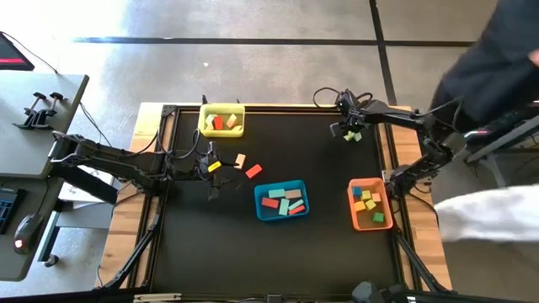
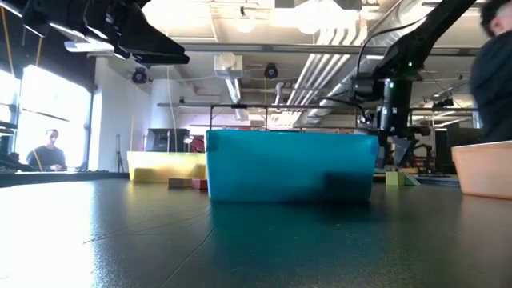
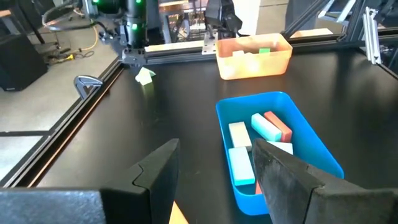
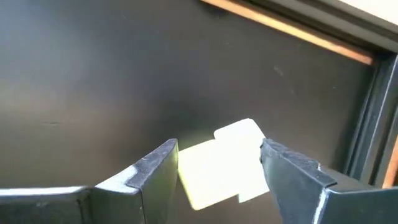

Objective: Sort blocks by size
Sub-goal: Put the light green square block into the orange bin

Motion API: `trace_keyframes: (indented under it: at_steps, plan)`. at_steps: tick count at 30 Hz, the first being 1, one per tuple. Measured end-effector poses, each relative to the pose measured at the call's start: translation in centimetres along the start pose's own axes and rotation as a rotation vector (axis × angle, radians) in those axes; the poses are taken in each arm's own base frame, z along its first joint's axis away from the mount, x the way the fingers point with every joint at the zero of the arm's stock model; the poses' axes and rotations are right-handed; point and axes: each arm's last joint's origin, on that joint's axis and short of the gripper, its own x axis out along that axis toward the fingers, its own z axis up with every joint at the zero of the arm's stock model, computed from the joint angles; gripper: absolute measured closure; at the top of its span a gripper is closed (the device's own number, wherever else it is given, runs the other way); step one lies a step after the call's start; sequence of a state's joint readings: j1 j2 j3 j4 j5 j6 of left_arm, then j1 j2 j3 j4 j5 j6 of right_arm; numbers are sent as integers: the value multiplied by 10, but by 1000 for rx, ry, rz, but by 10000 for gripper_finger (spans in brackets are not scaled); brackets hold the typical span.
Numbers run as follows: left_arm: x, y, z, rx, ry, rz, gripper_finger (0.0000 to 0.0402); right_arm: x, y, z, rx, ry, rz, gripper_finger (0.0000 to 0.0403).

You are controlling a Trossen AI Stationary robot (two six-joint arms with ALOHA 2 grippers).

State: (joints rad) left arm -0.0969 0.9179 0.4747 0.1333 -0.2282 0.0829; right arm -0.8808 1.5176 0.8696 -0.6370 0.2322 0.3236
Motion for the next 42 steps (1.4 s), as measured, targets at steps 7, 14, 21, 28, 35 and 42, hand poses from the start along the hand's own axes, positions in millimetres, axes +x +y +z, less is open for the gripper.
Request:
trace_keyframes:
  at_steps: [7,14,21,28,35,42]
  plan:
    - [0,0,0,0,0,0,211,22,4,-2,-76,87,0,181]
    - [0,0,0,-11,0,0,211,29,8,-4,-106,119,13,201]
    - [0,0,0,-19,1,0,211,16,7,-7,-125,127,83,227]
    - [0,0,0,-29,1,0,211,15,8,-13,-153,201,143,214]
    - [0,0,-1,-35,6,-1,211,20,18,-18,-189,233,132,186]
    - [0,0,-1,-35,7,-1,211,22,29,-22,-232,240,127,254]
